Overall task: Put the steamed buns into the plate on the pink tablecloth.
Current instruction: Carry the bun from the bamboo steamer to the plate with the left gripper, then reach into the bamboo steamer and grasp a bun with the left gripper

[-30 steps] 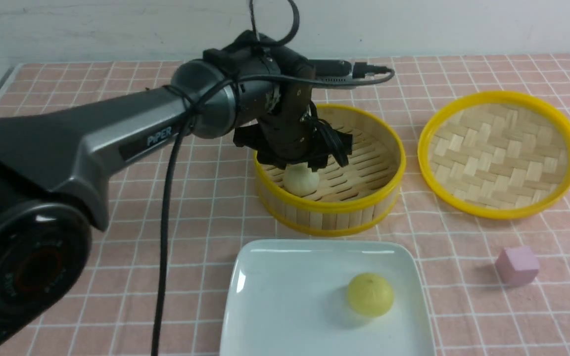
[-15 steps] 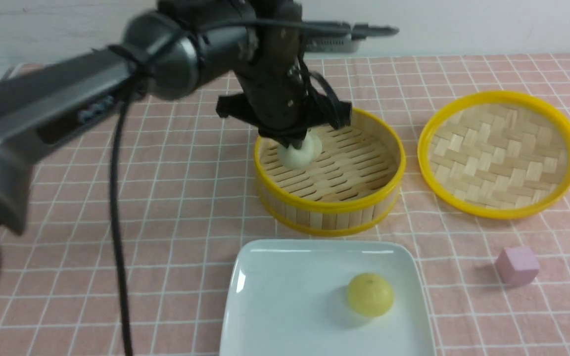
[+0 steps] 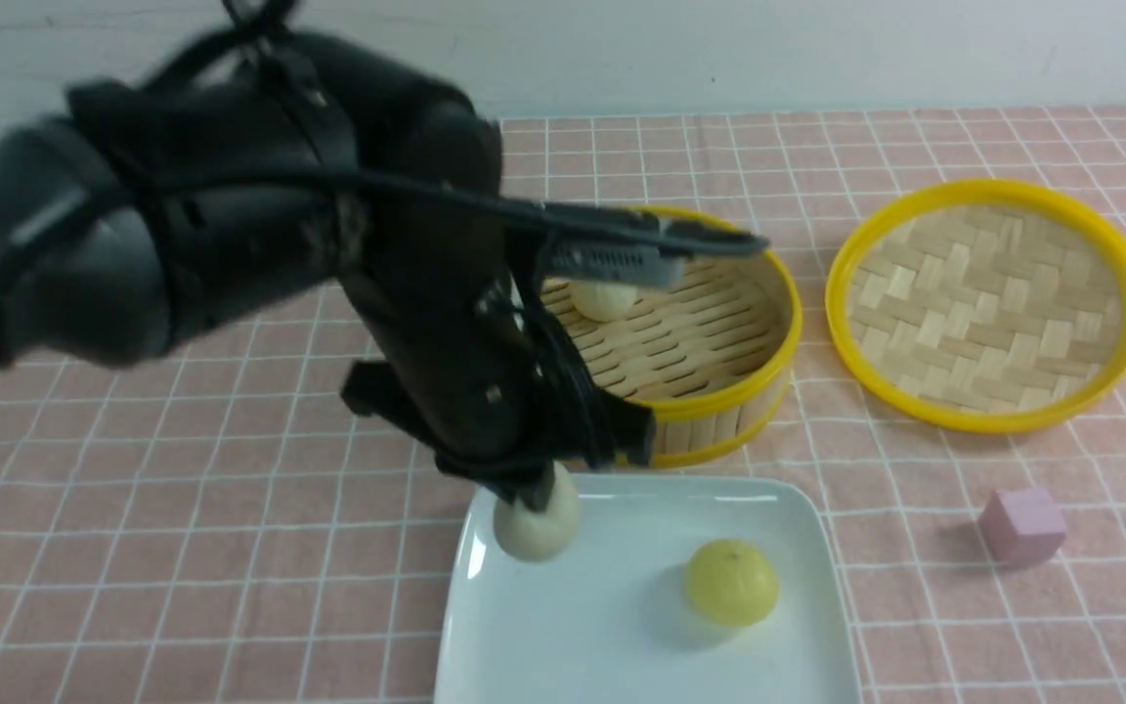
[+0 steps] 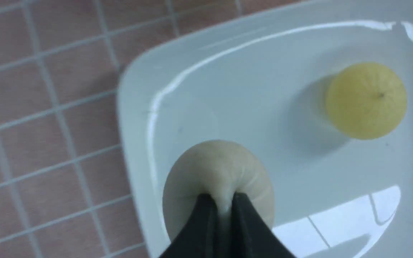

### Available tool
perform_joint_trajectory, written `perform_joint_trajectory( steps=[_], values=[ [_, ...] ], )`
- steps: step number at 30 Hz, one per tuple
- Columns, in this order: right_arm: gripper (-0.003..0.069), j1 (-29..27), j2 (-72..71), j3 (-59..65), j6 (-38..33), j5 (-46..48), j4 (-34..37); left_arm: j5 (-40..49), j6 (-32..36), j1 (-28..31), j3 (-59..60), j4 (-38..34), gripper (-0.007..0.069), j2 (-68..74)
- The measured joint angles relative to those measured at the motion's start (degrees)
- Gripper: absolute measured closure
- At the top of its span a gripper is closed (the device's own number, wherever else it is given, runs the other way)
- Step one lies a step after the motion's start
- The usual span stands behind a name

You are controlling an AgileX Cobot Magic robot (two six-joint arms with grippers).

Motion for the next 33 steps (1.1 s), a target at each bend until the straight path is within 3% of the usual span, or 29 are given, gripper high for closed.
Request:
perform_joint_trajectory(
  steps=[4, 7, 9, 12, 16, 18, 20, 24, 26, 29, 33],
  values=[
    [0.0609, 0.0, 0.0, 0.0, 0.0, -0.3, 0.0, -7.66, -2.55, -1.11, 3.17, -0.07, 0.054, 3.34],
    [0.0604, 0.0, 0.0, 0.0, 0.0, -0.45, 0.0, -10.13, -4.64, -1.17, 3.23, -0.13, 0.0442, 6.35],
    [0.0603, 0.0, 0.0, 0.0, 0.0, -0.44, 0.0, -10.37, -5.08, -1.17, 3.23, -0.13, 0.0405, 7.05],
    [0.0598, 0.0, 0.0, 0.0, 0.0, -0.44, 0.0, -9.6, -5.6, -1.17, 2.23, -0.39, 0.0281, 8.06],
    [0.059, 0.0, 0.0, 0.0, 0.0, -0.44, 0.0, -8.28, -5.65, -1.17, -4.79, 1.54, 0.0221, 8.13],
    [0.0588, 0.0, 0.0, 0.0, 0.0, -0.44, 0.0, -8.28, -6.06, -1.17, -6.73, 2.51, 0.0224, 8.13],
    [0.0585, 0.0, 0.0, 0.0, 0.0, -0.44, 0.0, -7.77, -9.08, -1.01, -11.28, 5.82, 0.0286, 8.13],
    [0.0581, 0.0, 0.0, 0.0, 0.0, -0.44, -0.06, -6.92, -13.77, 1.61, -19.2, 9.23, 0.0538, 9.72],
    [0.0578, 0.0, 0.0, 0.0, 0.0, -0.44, -0.18, -6.65, -13.39, 3.61, -23.37, 9.1, 0.0596, 11.4],
    [0.0573, 0.0, 0.0, 0.0, 0.0, -0.44, -0.18, -6.11, -10.43, 6.5, -29.31, 7.02, 0.0616, 15.11],
    [0.0571, 0.0, 0.0, 0.0, 0.0, -0.44, -0.25, -5.69, -8.05, 8.36, -35.15, 5.16, 0.0582, 20.32]
  ],
)
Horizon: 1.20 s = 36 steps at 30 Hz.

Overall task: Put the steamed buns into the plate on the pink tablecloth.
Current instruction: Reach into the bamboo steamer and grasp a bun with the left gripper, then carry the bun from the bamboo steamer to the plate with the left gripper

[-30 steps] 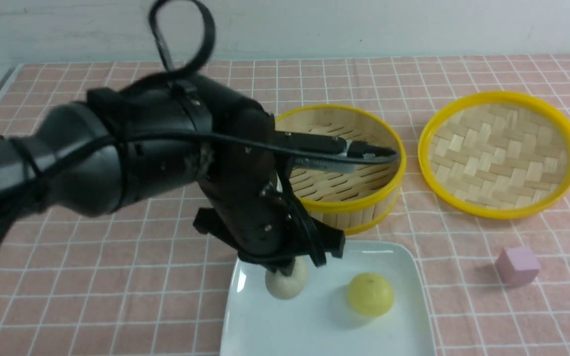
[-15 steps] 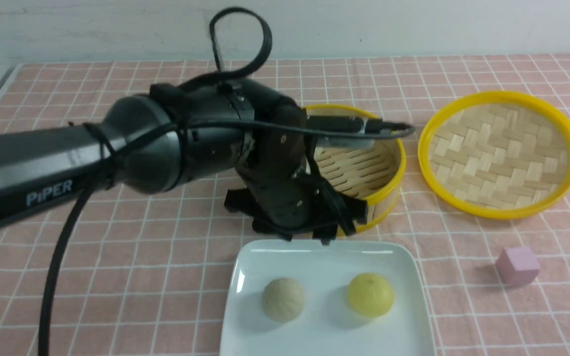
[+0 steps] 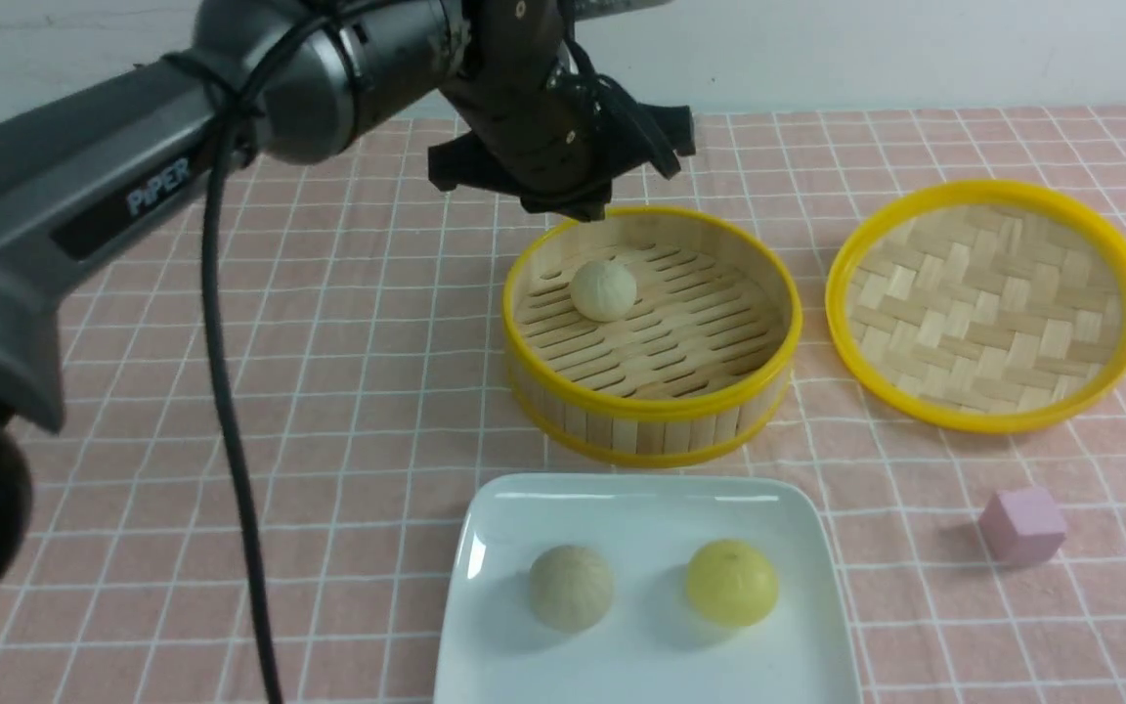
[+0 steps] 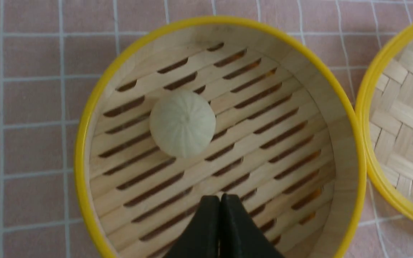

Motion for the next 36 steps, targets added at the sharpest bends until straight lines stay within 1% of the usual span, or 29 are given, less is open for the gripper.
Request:
perform_joint_trajectory(
  steps=[1, 2, 3, 4, 5, 7, 9, 12, 14, 17, 18, 19, 20, 21, 24, 27, 28, 29, 31, 32, 33, 35, 36],
  values=[
    [0.0571, 0.0, 0.0, 0.0, 0.0, 0.0, -0.04, -0.07, 0.14, 0.16, -2.32, 0.29, 0.0546, 2.25],
    [0.0571, 0.0, 0.0, 0.0, 0.0, 0.0, -0.04, -0.07, 0.14, 0.16, -2.57, 0.37, 0.054, 2.59],
    [0.0571, 0.0, 0.0, 0.0, 0.0, 0.0, -0.12, -0.18, 0.25, 0.16, -4.46, 1.11, 0.0485, 5.15],
    [0.0571, 0.0, 0.0, 0.0, 0.0, 0.0, -0.12, -0.17, 0.25, 0.16, -4.66, 1.22, 0.0477, 5.79],
    [0.0571, 0.0, 0.0, 0.0, 0.0, 0.0, -0.12, -0.78, 0.33, 0.16, -6.1, 2.29, 0.0405, 8.15],
    [0.057, 0.0, 0.0, 0.0, 0.0, 0.0, -0.14, -2.24, 0.38, 0.16, -6.74, 3.96, 0.033, 10.68],
    [0.0568, 0.0, 0.0, 0.0, 0.0, 0.0, -0.14, -3.59, 0.46, 0.16, -6.75, 5.75, 0.0279, 12.57],
    [0.0565, 0.0, 0.0, 0.0, 0.0, 0.0, -0.14, -5.41, 0.53, 0.16, -6.81, 7.49, 0.0249, 15.11],
    [0.0563, 0.0, 0.0, 0.0, 0.0, 0.0, -0.14, -7.09, 0.6, 0.16, -6.83, 8.51, 0.0274, 17.16],
    [0.056, 0.0, 0.0, 0.0, 0.0, 0.0, -0.14, -7.78, 1.23, 0.16, -6.94, 9.2, 0.0344, 18.6],
    [0.0559, 0.0, 0.0, 0.0, 0.0, 0.0, -0.14, -7.84, 1.79, 0.16, -7.06, 9.12, 0.0435, 18.84],
    [0.0557, 0.0, 0.0, 0.0, 0.0, 0.0, -0.14, -7.39, 2.05, 0.16, -7.26, 8.68, 0.0498, 18.64],
    [0.0556, 0.0, 0.0, 0.0, 0.0, 0.0, -0.14, -6.54, 2.37, 0.16, -7.39, 7.89, 0.0555, 18.02],
    [0.0554, 0.0, 0.0, 0.0, 0.0, 0.0, -0.14, -5.4, 2.92, 0.16, -7.39, 6.78, 0.0583, 17.12],
    [0.0553, 0.0, 0.0, 0.0, 0.0, 0.0, -0.14, -1.46, 5.13, 0.16, -7.33, 4.2, 0.0595, 14.71],
    [0.0552, 0.0, 0.0, 0.0, 0.0, 0.0, -0.14, 6.56, 10.54, 0.16, -7.15, 0.12, 0.0596, 7.17],
    [0.0552, 0.0, 0.0, 0.0, 0.0, 0.0, -0.14, 7.06, 11.21, 0.16, -7.15, -0.24, 0.0596, 6.05],
    [0.0552, 0.0, 0.0, 0.0, 0.0, 0.0, -0.2, 10.98, 13.53, 0.16, -7.15, -1.43, 0.0596, 1.96],
    [0.055, 0.0, 0.0, 0.0, 0.0, 0.0, -0.34, 16.25, 16.44, 0.16, -7.3, -2.97, 0.0596, -3.45],
    [0.055, 0.0, 0.0, 0.0, 0.0, 0.0, -0.34, 16.81, 16.7, 0.16, -7.37, -3.13, 0.0596, -3.93],
    [0.0548, 0.0, 0.0, 0.0, 0.0, 0.0, -0.48, 20.36, 18.44, 0.16, -7.37, -4.44, 0.0596, -7.32],
    [0.0546, 0.0, 0.0, 0.0, 0.0, 0.0, -0.68, 22.76, 20.5, 0.16, -6.38, -6.57, 0.0596, -10.47],
    [0.0545, 0.0, 0.0, 0.0, 0.0, -0.02, -0.68, 23.07, 21.45, -0.21, -3.97, -8.03, 0.0596, -12.14]
  ],
)
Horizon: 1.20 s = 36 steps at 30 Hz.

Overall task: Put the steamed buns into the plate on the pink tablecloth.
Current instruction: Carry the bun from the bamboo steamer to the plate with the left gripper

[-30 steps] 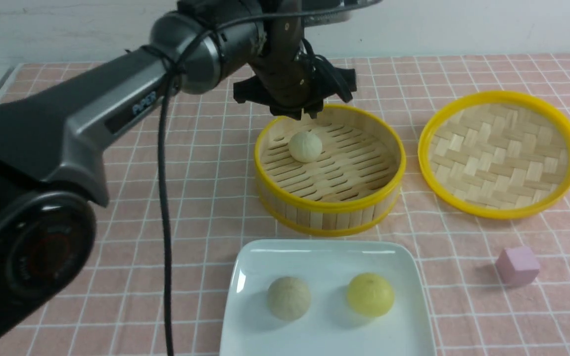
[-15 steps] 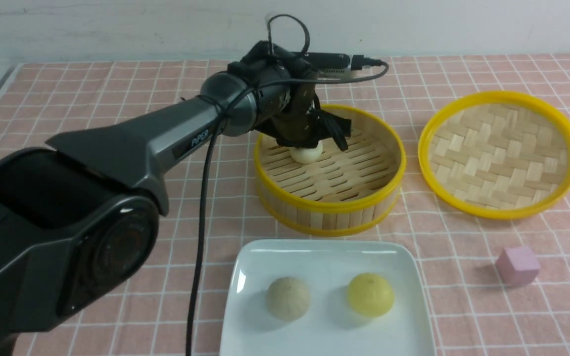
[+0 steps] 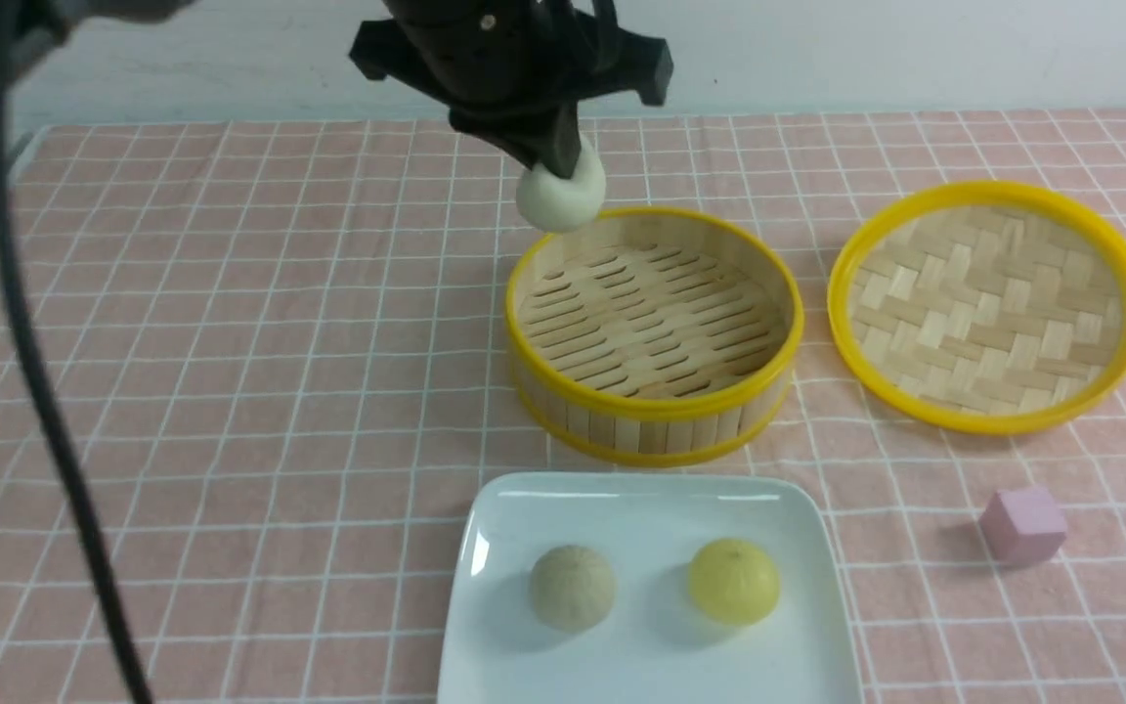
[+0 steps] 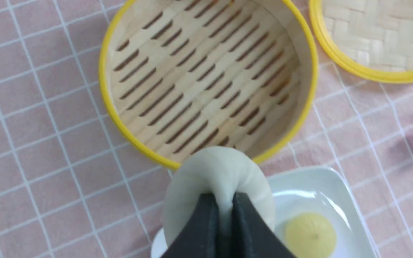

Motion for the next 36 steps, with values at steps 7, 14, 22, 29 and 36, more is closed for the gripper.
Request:
perform_joint_trajectory(
  steps=[7, 14, 22, 29, 36],
  values=[
    [0.0541, 0.0, 0.0, 0.0, 0.0, 0.0, -0.18, -1.97, 1.06, -7.94, 20.36, -4.27, 0.0596, -3.77],
    [0.0533, 0.0, 0.0, 0.0, 0.0, 0.0, -0.34, -17.89, -0.42, -15.29, 39.74, -6.12, 0.0596, -3.69],
    [0.0526, 0.0, 0.0, 0.0, 0.0, 0.0, -0.51, -28.75, -1.47, -15.71, 43.24, -5.05, 0.0594, -3.39],
    [0.0524, 0.0, 0.0, 0.0, 0.0, 0.0, -0.51, -31.75, -5.54, -15.71, 43.52, -1.73, 0.056, 0.66],
    [0.0514, 0.0, 0.0, 0.0, 0.0, 0.0, -0.51, -31.68, -9.9, -15.71, 43.59, 4.07, 0.0369, 0.62]
  ],
)
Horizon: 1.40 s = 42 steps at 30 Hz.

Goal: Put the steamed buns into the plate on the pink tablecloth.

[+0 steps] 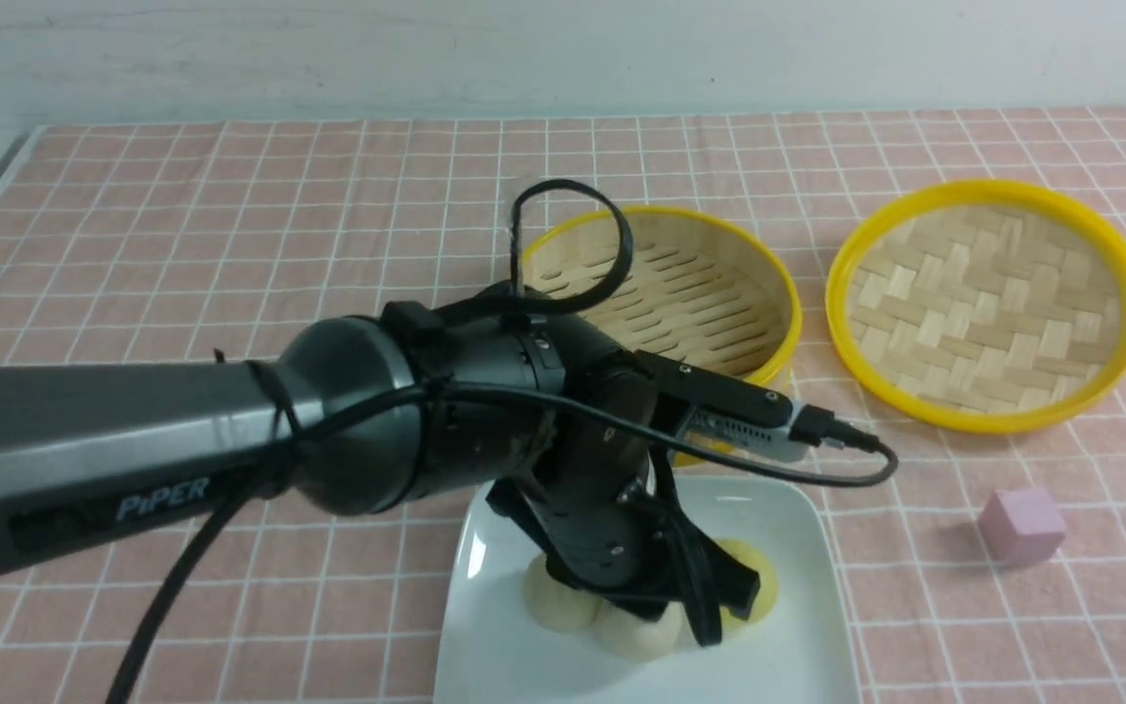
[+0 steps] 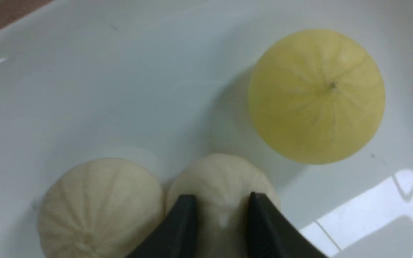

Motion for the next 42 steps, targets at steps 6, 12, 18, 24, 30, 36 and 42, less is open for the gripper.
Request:
perform_joint_trajectory(
  steps=[6, 12, 18, 24, 30, 36, 42],
  values=[
    [0.0508, 0.0, 0.0, 0.0, 0.0, 0.0, 0.27, 2.76, -1.55, 0.0, -2.72, 0.0, 0.0228, -0.07],
    [0.0568, 0.0, 0.0, 0.0, 0.26, -3.85, 5.86, 8.9, -1.6, 0.0, -10.35, 0.0, 0.0202, -1.28],
    [0.0673, 0.0, 0.0, 1.3, 0.4, -17.92, 5.25, 9.94, -1.6, 0.0, -12.48, 1.68, 0.0228, -1.71],
    [0.0673, 0.0, 0.0, 5.32, 0.4, -30.59, 2.34, 10.14, -1.6, 0.0, -12.54, 2.25, 0.0305, -1.71],
    [0.0671, 0.0, 0.0, 5.69, 0.4, -31.95, 2.1, 10.31, -1.6, 0.0, -12.54, 2.62, 0.0407, -1.71],
    [0.0667, 0.0, 0.0, 5.69, 0.35, -31.9, 2.1, 10.31, -1.6, 0.0, -12.54, 3.02, 0.0536, -1.71],
    [0.0664, 0.0, 0.0, 5.69, 0.24, -31.9, 2.1, 10.31, -1.6, 0.0, -12.54, 5.31, 0.0623, -1.71]
  ],
)
